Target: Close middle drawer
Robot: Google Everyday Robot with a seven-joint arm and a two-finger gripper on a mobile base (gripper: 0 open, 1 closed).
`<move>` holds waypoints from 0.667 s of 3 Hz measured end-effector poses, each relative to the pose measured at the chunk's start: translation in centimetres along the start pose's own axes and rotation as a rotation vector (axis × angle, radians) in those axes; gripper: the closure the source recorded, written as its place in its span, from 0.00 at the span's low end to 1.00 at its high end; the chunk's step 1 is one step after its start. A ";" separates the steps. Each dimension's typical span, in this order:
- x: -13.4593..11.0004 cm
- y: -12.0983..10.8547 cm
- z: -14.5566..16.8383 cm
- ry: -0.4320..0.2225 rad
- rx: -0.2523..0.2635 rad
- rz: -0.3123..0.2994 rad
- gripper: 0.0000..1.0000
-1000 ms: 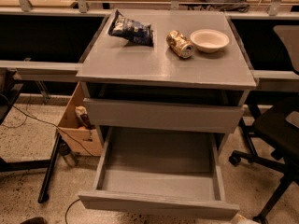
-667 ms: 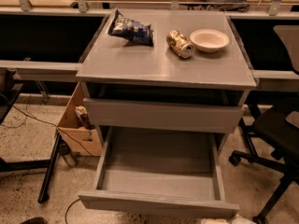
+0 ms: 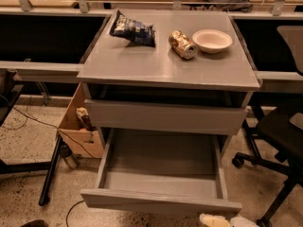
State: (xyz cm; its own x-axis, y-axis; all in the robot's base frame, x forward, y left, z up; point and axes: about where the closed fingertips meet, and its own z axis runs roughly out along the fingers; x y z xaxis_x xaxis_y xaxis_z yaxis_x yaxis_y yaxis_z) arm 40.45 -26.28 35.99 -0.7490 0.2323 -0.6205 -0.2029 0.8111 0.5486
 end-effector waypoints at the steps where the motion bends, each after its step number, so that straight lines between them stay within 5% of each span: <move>1: -1.0 0.0 0.8 -0.011 0.046 0.021 0.00; 2: -1.7 -0.1 1.4 -0.017 0.067 0.029 0.00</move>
Offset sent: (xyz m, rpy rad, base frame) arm 0.0697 0.0152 0.0089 -0.0838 0.0346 -0.1712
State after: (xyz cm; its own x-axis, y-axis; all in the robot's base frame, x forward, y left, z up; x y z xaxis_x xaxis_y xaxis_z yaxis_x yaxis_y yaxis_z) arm 42.60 -25.99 36.26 -0.7427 0.2649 -0.6150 -0.1385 0.8378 0.5281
